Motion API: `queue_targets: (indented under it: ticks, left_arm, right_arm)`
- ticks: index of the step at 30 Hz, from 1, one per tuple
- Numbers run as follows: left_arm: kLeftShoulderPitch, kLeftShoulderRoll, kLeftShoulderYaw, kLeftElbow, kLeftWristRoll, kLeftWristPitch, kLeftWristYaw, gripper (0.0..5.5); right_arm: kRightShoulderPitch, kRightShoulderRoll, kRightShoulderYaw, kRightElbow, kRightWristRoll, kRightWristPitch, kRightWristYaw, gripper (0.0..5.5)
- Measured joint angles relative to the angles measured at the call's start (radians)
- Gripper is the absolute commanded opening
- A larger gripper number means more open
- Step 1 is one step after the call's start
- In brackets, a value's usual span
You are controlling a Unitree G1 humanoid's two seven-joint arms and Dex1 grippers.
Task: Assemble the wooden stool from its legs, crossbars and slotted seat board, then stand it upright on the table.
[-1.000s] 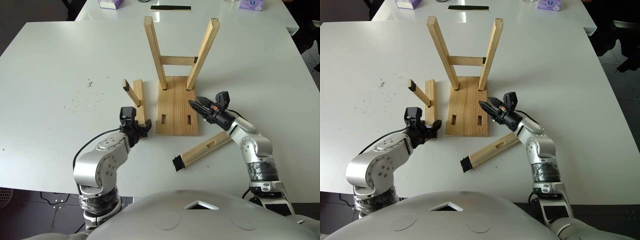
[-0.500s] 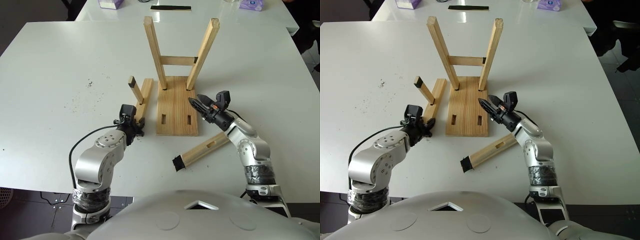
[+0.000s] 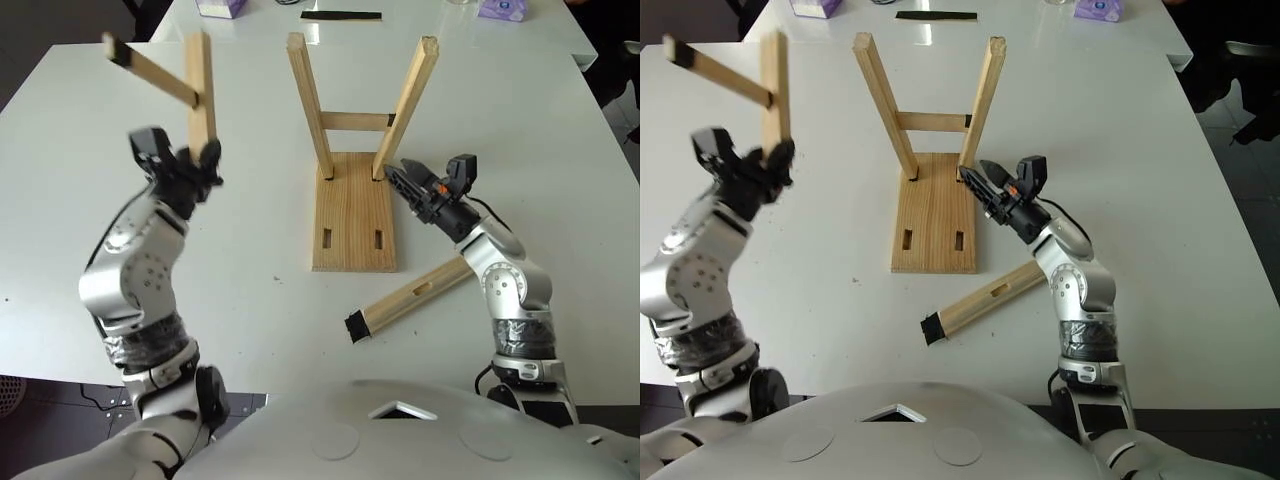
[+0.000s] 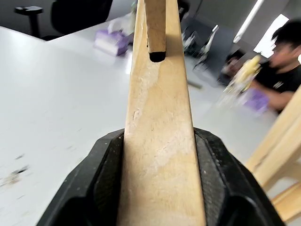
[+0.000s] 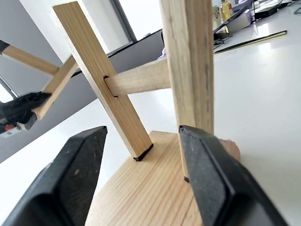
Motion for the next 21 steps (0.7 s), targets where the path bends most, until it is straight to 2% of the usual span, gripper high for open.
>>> queue_targets:
  ticks: [5, 7, 9, 14, 21]
  left_arm:
    - [-0.067, -0.012, 0.062, -0.027, -0.385, -0.006, -0.100, 2.00]
    - [-0.065, 0.008, 0.042, -0.086, -0.535, -0.005, -0.196, 2.00]
    - [-0.047, 0.054, -0.002, -0.116, -0.598, 0.007, -0.269, 2.00]
    - [0.027, 0.172, -0.113, -0.128, -0.615, 0.037, -0.419, 2.00]
    - [0.060, 0.287, -0.202, -0.120, -0.547, 0.003, -0.600, 2.00]
  right_arm:
    - [-0.135, -0.020, -0.026, -0.047, 0.144, 0.114, 0.040, 2.83]
    - [-0.253, -0.060, -0.067, -0.110, 0.285, 0.214, 0.062, 2.83]
    - [-0.324, -0.093, -0.105, -0.145, 0.400, 0.284, 0.070, 2.83]
    - [-0.375, -0.172, -0.159, -0.160, 0.593, 0.416, 0.080, 3.56]
    - [-0.452, -0.252, -0.155, -0.137, 0.701, 0.525, 0.114, 3.59]
